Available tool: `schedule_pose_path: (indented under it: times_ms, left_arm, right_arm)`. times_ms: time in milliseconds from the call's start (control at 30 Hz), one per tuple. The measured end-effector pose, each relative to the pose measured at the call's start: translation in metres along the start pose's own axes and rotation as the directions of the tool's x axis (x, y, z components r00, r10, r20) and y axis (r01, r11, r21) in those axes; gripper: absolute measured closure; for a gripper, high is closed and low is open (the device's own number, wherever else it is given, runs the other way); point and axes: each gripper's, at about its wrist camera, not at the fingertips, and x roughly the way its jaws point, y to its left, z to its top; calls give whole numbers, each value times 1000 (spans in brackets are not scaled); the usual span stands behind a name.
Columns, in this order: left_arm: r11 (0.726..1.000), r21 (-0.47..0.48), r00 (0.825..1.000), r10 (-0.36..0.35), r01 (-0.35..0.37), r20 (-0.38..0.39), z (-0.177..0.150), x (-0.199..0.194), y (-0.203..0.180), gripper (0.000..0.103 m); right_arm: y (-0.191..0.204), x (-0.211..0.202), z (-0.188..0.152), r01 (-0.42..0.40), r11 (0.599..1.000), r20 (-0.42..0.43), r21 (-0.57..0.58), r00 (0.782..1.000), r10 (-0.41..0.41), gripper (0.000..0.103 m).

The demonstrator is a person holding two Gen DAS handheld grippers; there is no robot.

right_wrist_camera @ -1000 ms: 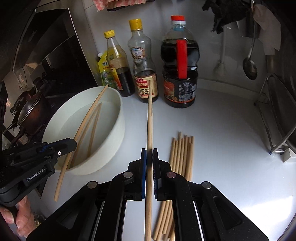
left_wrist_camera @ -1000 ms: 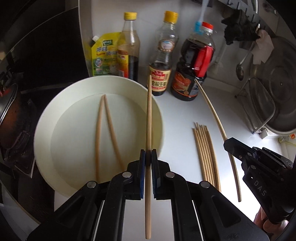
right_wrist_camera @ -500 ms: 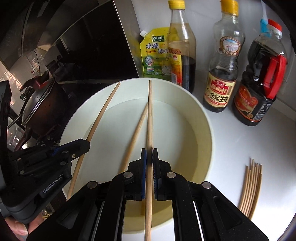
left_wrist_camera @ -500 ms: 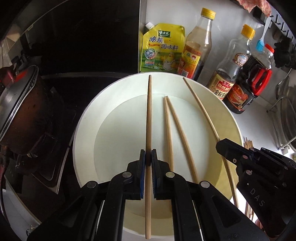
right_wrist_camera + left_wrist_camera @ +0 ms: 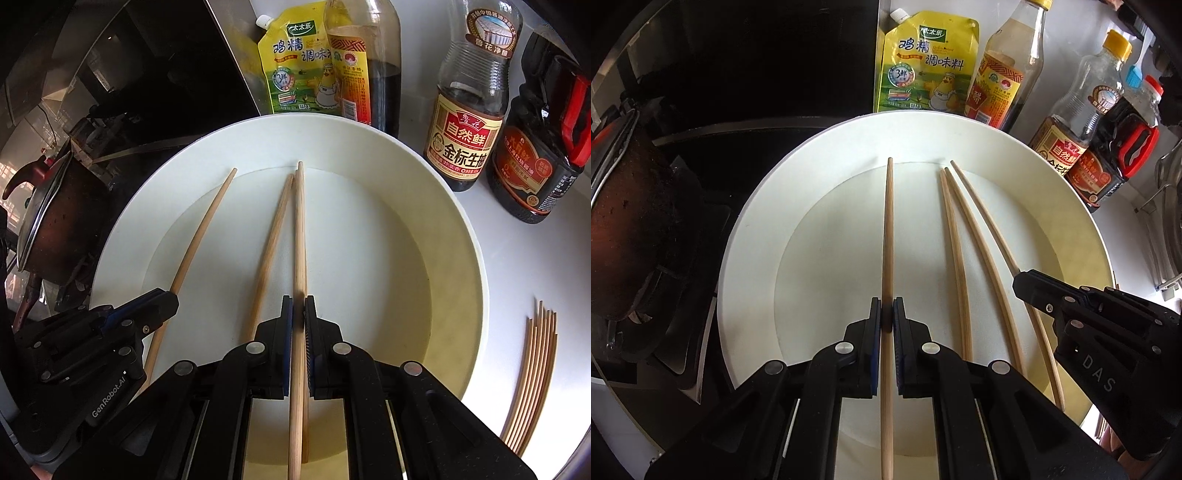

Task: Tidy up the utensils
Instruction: 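Lower both chopsticks into the white basin while both tools open to release them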

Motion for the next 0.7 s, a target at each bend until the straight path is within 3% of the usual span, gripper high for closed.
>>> schedule_pose_path:
  times_ms: [167,233,300,467,700]
  left_arm:
    - [1000,-20,1000,17,-17,-7,2,0,4,95]
    - [999,-39,1000,23,-24,-8,2,-1,8,87]
    - [998,-60,1000,22,-23,-6,2,-4,11,69]
    - [996,-85,999,39,-37,23,0,-15,17,44]
    - [995,-91,999,36,-32,38,-7,-27,17,42]
  right_arm:
    - [0,-1,2,9,1000,7,2,1000,-9,92]
    - [-1,-7,2,17,1000,19,-3,1000,-17,86]
    - [-1,-11,1,24,1000,25,-8,999,-23,85]
    - [-3,-19,-5,32,999,36,-5,999,-32,82]
    - [0,-34,-14,35,999,67,-28,997,-33,77]
